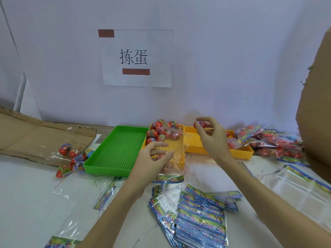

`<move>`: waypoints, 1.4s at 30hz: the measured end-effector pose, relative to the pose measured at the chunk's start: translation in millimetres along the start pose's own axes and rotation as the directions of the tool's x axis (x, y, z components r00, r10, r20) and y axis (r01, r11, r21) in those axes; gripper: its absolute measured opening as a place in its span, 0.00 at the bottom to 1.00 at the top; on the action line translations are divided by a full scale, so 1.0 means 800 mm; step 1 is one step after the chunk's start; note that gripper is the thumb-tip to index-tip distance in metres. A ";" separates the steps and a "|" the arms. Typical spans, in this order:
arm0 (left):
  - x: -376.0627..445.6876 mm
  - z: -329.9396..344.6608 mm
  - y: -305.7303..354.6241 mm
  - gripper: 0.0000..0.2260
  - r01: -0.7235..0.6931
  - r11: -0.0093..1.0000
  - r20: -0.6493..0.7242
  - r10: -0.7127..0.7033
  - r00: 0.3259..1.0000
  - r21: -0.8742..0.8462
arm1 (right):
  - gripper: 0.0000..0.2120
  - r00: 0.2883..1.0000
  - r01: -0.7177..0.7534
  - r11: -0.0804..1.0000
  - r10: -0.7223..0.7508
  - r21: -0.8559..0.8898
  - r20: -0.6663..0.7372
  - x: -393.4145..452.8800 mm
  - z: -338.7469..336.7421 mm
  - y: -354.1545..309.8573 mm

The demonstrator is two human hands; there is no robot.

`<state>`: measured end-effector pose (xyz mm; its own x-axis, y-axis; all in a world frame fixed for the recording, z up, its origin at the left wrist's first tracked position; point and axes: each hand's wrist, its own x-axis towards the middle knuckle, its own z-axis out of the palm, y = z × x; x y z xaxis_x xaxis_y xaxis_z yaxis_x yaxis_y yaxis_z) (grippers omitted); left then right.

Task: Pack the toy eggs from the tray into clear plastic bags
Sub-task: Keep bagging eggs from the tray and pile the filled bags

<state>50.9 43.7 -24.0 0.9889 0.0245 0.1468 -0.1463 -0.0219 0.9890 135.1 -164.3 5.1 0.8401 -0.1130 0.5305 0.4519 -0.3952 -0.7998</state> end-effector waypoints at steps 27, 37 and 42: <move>-0.018 0.019 0.010 0.18 -0.467 0.793 0.225 0.410 0.884 0.392 | 0.15 0.944 0.298 0.950 -0.308 0.091 0.123 -0.104 -0.040 -0.037; -0.018 0.017 0.011 0.17 -0.447 0.815 0.163 0.417 0.894 0.368 | 0.12 0.954 0.238 0.969 -0.246 0.069 0.172 -0.109 -0.042 -0.039; -0.020 0.021 0.012 0.14 -0.459 0.825 0.171 0.426 0.888 0.328 | 0.09 0.954 0.144 0.973 -0.185 0.181 0.237 -0.110 -0.037 -0.042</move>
<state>34.2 26.5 -17.3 0.8207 -0.1583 0.5491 -0.5660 -0.3572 0.7430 37.1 -168.2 -6.2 0.7889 0.1814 0.5872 0.6145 -0.2360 -0.7527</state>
